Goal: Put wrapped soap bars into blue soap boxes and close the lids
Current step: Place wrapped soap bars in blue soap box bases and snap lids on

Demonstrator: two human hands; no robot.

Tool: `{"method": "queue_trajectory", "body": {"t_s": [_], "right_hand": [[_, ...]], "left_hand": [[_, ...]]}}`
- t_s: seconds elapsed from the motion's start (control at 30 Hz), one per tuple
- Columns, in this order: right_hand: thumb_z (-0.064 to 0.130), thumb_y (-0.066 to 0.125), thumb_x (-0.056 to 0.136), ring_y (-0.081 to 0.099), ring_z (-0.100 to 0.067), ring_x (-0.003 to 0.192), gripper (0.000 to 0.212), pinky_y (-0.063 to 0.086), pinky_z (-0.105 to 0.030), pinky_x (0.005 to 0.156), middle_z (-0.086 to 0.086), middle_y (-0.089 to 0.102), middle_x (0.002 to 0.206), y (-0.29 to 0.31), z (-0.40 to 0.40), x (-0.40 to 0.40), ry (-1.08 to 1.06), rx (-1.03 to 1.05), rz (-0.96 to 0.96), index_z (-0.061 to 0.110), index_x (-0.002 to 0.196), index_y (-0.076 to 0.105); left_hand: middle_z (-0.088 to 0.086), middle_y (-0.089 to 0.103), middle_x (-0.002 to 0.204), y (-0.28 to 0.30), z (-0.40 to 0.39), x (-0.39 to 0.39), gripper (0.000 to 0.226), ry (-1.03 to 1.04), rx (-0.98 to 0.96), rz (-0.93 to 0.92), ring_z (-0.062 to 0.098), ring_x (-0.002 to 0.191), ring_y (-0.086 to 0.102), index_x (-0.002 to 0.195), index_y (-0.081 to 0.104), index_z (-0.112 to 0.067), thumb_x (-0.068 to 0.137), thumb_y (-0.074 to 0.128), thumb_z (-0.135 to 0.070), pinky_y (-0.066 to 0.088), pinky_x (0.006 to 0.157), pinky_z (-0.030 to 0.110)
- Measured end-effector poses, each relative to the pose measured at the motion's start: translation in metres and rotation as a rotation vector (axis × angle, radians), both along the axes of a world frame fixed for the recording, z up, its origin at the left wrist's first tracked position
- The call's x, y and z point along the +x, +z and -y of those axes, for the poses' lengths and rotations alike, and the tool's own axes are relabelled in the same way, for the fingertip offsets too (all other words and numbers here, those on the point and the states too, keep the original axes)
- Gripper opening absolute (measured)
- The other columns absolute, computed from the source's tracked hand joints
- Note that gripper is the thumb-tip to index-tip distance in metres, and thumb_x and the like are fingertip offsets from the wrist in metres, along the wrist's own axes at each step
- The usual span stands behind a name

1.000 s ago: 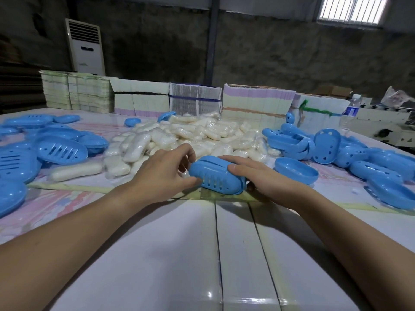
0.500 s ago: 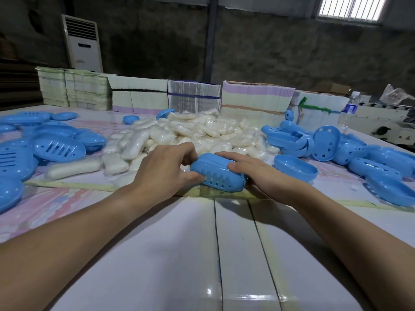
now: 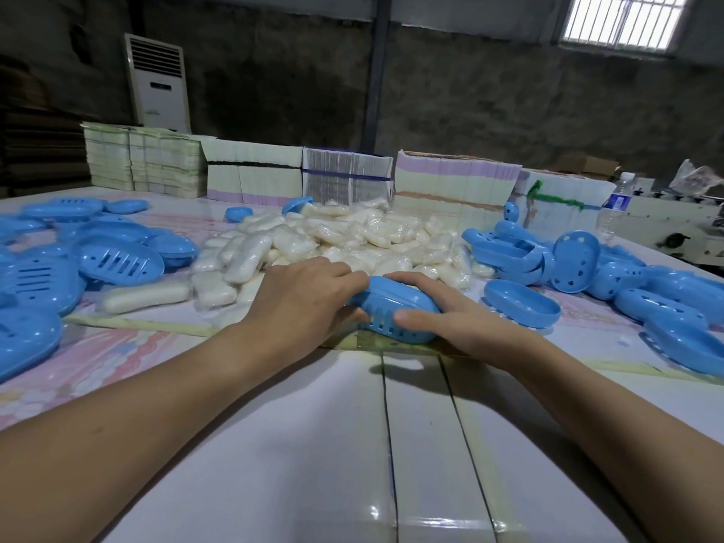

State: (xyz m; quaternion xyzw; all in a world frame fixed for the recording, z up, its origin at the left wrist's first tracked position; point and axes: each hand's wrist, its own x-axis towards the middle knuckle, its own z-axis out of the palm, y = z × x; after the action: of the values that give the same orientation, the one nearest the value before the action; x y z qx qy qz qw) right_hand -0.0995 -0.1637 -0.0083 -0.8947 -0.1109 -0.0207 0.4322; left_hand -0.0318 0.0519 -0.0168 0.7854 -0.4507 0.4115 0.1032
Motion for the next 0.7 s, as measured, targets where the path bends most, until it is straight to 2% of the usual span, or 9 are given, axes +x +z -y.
{"method": "queue_trajectory", "body": {"t_s": [0.07,0.13,0.2,0.3,0.4,0.5,0.6,0.7], "right_hand": [[0.046,0.068,0.081,0.061,0.003,0.094,0.052,0.05,-0.014,0.074,0.015,0.055,0.113,-0.003,0.001,0.0,0.0,0.002,0.046,0.05,0.127,0.044],[0.038,0.069,0.086,0.062,0.002,0.092,0.048,0.051,-0.014,0.073,0.014,0.056,0.11,-0.005,0.002,0.002,-0.003,0.01,0.073,0.049,0.126,0.045],[0.042,0.067,0.088,0.061,0.003,0.093,0.043,0.051,-0.015,0.073,0.016,0.055,0.112,-0.005,0.0,0.003,-0.011,0.026,0.071,0.053,0.124,0.047],[0.055,0.061,0.088,0.061,0.001,0.098,0.034,0.052,-0.015,0.075,0.022,0.054,0.117,-0.004,-0.002,0.003,-0.07,0.065,0.035,0.06,0.12,0.05],[0.049,0.062,0.089,0.061,-0.003,0.096,0.03,0.052,-0.016,0.071,0.024,0.054,0.112,-0.005,-0.006,0.007,-0.16,0.045,0.072,0.063,0.114,0.052],[0.055,0.061,0.077,0.062,-0.009,0.088,0.032,0.05,-0.02,0.068,0.015,0.058,0.102,-0.008,-0.013,0.013,-0.3,0.046,0.158,0.058,0.108,0.054],[0.055,0.057,0.074,0.064,-0.009,0.086,0.031,0.051,-0.022,0.065,0.012,0.061,0.103,-0.012,-0.018,0.019,-0.353,0.118,0.189,0.051,0.106,0.058],[0.05,0.059,0.077,0.068,-0.005,0.077,0.018,0.051,-0.018,0.057,0.01,0.064,0.102,-0.013,-0.023,0.02,-0.331,0.25,0.186,0.052,0.094,0.062]], "left_hand": [[0.0,0.065,0.073,0.0,0.0,0.001,0.025,0.009,-0.018,-0.054,0.027,0.068,0.06,0.088,0.068,-0.017,0.086,0.073,-0.042,0.04,0.049,0.031],[-0.003,0.068,0.08,-0.002,0.0,0.002,0.028,0.057,-0.024,-0.158,0.025,0.077,0.063,0.098,0.07,-0.021,0.094,0.061,-0.047,0.049,0.059,0.036],[-0.005,0.072,0.086,-0.006,0.0,0.002,0.032,0.083,-0.024,-0.225,0.022,0.082,0.065,0.105,0.071,-0.026,0.096,0.053,-0.051,0.052,0.068,0.038],[-0.007,0.076,0.093,-0.011,0.005,0.002,0.027,0.056,-0.144,-0.381,0.018,0.087,0.069,0.111,0.074,-0.028,0.094,0.061,-0.045,0.055,0.076,0.04],[-0.012,0.077,0.095,-0.014,0.013,0.002,0.023,-0.028,-0.341,-0.644,0.008,0.091,0.07,0.112,0.076,-0.026,0.091,0.07,-0.033,0.057,0.084,0.036],[-0.02,0.074,0.093,-0.014,0.017,0.005,0.021,-0.099,-0.47,-0.848,-0.004,0.083,0.069,0.109,0.076,-0.031,0.088,0.074,-0.029,0.056,0.077,0.022],[-0.014,0.073,0.098,-0.01,0.019,0.008,0.02,-0.166,-0.613,-1.045,0.007,0.075,0.072,0.105,0.073,-0.03,0.086,0.077,-0.023,0.058,0.062,0.024],[-0.008,0.071,0.103,-0.007,0.02,0.007,0.022,-0.203,-0.724,-1.172,0.016,0.086,0.073,0.108,0.071,-0.024,0.087,0.077,-0.018,0.06,0.066,0.025]]}}
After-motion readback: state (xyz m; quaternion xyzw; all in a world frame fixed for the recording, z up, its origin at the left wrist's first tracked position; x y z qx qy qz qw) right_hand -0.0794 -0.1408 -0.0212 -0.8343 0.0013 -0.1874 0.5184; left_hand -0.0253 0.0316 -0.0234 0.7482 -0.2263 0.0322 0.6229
